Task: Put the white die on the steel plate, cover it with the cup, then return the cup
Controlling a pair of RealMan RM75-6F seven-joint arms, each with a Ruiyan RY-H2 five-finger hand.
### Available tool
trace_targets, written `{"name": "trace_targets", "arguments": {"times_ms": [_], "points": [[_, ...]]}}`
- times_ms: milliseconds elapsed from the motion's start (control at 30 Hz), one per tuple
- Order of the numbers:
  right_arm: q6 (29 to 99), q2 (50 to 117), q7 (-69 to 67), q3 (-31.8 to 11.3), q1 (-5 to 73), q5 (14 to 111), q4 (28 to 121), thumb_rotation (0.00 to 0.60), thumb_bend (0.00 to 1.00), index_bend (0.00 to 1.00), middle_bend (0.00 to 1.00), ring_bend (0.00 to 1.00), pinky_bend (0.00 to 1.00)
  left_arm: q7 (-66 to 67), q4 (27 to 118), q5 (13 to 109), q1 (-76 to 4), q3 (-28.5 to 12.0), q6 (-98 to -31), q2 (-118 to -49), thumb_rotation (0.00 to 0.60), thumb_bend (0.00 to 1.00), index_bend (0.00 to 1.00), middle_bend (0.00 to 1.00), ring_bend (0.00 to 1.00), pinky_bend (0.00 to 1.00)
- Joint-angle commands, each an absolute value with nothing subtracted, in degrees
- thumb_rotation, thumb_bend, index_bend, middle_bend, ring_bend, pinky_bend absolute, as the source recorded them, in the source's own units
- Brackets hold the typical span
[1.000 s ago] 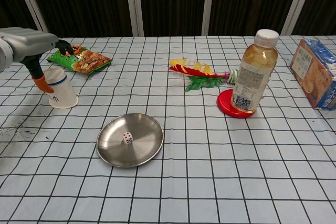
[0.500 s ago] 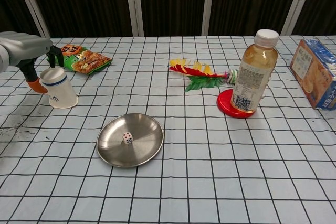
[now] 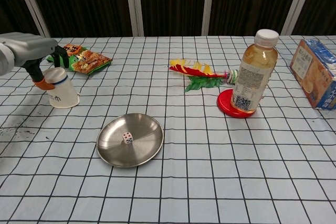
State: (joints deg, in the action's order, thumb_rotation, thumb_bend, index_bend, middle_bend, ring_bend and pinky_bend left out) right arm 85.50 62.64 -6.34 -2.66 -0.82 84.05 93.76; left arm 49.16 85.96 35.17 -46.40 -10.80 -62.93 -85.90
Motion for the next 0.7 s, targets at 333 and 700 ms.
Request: {"name": "trace_targets", "arguments": {"times_ms": [333, 700], "points": [[85.6, 62.5, -6.4, -2.6, -0.9, 84.1, 93.8, 0.6, 0.1, 0.22, 0.19, 0.13, 0.0, 49.6, 86.4, 34.4, -46.9, -10.0, -63.2, -86.1, 0.6, 0.43, 0.32, 0.35, 0.17, 0.17], [85.4, 62.6, -6.7, -2.8, -0.8, 83.7, 93.6, 0.6, 0.1, 0.22, 0.19, 0.13, 0.0, 48.1, 88.0, 34.0, -46.9, -10.8, -63.5, -84.6, 0.6, 0.44, 0.34, 0.36, 0.18, 0.17]]}}
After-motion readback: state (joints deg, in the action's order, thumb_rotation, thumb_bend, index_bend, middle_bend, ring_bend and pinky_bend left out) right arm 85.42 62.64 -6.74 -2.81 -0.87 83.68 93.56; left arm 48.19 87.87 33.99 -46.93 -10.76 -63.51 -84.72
